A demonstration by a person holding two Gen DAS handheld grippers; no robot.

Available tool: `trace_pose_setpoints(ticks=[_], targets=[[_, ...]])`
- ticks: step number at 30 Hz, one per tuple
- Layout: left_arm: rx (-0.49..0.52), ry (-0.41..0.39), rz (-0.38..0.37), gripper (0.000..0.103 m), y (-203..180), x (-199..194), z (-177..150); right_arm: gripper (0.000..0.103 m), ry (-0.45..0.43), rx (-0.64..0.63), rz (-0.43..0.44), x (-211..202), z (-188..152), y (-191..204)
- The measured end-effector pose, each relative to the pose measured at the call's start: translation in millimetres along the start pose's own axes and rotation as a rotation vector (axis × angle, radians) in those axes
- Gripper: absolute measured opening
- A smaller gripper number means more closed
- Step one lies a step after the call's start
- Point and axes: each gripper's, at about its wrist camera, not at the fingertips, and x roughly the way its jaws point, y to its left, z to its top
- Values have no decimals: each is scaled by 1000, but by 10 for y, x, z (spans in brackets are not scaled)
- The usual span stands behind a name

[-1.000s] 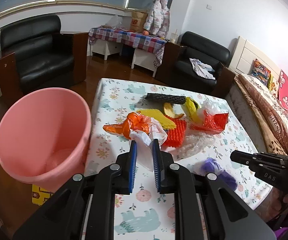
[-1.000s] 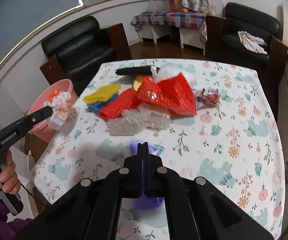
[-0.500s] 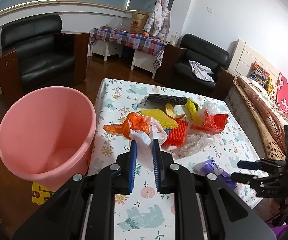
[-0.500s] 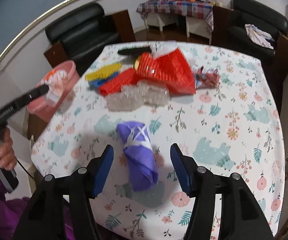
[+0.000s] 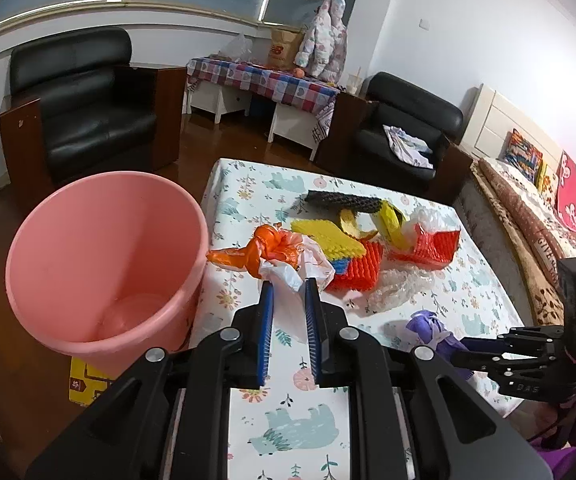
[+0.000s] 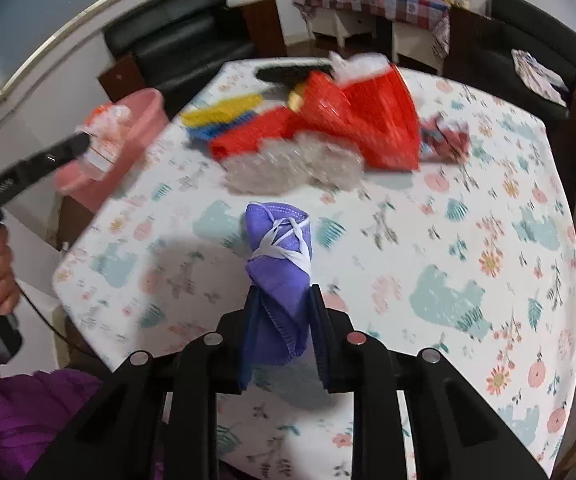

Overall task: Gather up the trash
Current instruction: 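Carry both bags over the pink bucket and open both tools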

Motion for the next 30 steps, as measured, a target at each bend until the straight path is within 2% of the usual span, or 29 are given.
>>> trace_pose_setpoints(ticks=[6, 14, 21, 30], targets=[[-28, -39, 38, 15, 148, -124, 54, 23, -109, -91, 83, -86, 363, 391], [-78, -73, 153, 15, 458, -285, 73, 23, -150, -140, 224, 139, 955, 906], [-141, -77, 237, 15, 736, -370, 62, 23, -139, -112, 322, 505, 1421, 1329], [-164, -71, 290, 16, 853, -304, 76, 23, -85, -79, 333, 986, 1577, 1606]])
